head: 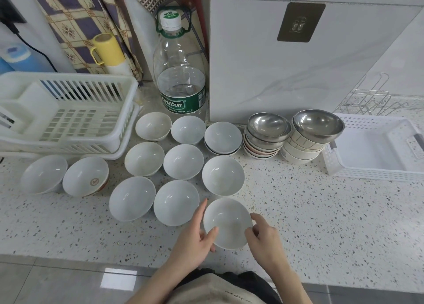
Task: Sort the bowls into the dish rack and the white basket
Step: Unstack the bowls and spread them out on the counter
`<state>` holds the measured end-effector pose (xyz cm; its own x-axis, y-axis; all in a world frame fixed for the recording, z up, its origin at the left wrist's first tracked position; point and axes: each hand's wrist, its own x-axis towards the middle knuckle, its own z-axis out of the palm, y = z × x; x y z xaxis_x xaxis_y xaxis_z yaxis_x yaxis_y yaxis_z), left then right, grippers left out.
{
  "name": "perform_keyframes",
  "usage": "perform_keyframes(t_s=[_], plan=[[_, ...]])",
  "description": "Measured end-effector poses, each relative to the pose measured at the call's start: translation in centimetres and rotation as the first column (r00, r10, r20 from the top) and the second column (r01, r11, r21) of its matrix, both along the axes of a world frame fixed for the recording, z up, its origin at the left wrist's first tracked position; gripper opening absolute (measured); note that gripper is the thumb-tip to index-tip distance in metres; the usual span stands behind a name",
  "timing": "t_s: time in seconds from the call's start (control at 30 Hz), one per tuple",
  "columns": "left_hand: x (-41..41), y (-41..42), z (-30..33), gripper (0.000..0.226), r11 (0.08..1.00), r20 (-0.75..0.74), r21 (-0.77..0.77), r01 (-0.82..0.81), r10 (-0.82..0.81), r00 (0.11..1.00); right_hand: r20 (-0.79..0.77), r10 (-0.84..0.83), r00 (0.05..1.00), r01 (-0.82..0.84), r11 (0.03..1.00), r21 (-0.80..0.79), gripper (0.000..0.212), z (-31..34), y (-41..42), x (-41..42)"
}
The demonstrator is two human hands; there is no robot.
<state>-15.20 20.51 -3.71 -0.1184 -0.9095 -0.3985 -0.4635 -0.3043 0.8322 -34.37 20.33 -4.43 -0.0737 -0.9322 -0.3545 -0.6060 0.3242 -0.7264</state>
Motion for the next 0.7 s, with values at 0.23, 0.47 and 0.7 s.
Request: perform_keyframes(t_s=[0.23,0.47,0.7], plan=[[0.5,-0.2,-0.4,0.075,0.999,0.077,-0.044,-0.006,0.009,0.997,0.010,0.027,1.000,-0.027,1.000,-0.009,0.035,-0.4,-0.2,0.6],[1.0,-0.2,-1.1,0.076,1.000,0.107,-0.006,-0.022,0.022,0.994,0.016,0.059,0.998,-0.059,0.998,0.010,0.035,-0.4,0.0,0.8],[0.9,-0.1,-0.7,0.074,0.998,0.091,0.042,-0.038,0.034,0.995,0.027,0.063,0.998,-0.064,0.997,0.032,0.033,-0.3,-0.1,0.6]])
